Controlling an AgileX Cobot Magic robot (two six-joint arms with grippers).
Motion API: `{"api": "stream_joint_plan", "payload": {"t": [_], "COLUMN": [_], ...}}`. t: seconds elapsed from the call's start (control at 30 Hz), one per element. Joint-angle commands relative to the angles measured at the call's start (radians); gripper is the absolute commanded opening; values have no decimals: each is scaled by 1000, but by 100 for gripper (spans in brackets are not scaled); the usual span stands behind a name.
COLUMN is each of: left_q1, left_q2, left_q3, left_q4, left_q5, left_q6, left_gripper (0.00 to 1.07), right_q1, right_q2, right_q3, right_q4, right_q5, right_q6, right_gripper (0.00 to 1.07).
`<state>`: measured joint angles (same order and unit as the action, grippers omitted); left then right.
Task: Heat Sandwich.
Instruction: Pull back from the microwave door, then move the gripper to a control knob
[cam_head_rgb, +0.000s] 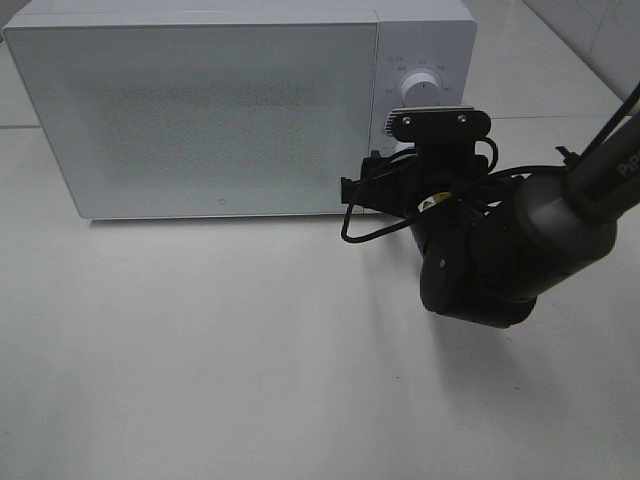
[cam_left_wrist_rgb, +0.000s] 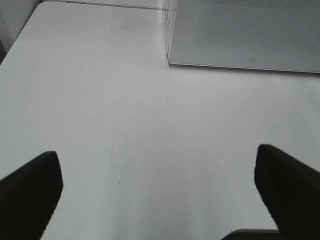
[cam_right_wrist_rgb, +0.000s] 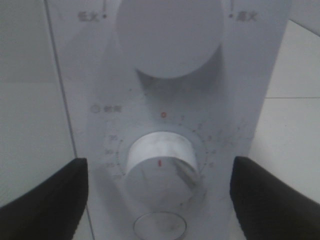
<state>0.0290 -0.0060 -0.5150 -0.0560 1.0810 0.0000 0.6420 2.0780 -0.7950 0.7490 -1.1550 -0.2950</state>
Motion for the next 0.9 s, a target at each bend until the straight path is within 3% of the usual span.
{"api": "stream_joint_plan", "payload": {"t": [0.03,0.47,0.63,0.83,0.9], "left_q1": [2,2,2,2,2], "left_q2": [-16,-16,-16,-16,-16], "left_q3": [2,2,2,2,2], "left_q4": [-11,-11,-11,-11,-11], "left_q5": [-13,-13,-13,-13,-13], "left_q6": [0,0,0,0,0], "left_gripper": [99,99,99,99,99], "right_q1": [-13,-25,-25,-25,-25], "right_q2": [7,7,8,8,8], "right_q3": [-17,-34,-34,-34,-34], "right_q4": [1,-22,-23,-23,-26], "right_q5": [-13,-6,3,15,20], "right_q6": [-7,-7,-6,0,0], "right_gripper": [76,76,71,44,24]}}
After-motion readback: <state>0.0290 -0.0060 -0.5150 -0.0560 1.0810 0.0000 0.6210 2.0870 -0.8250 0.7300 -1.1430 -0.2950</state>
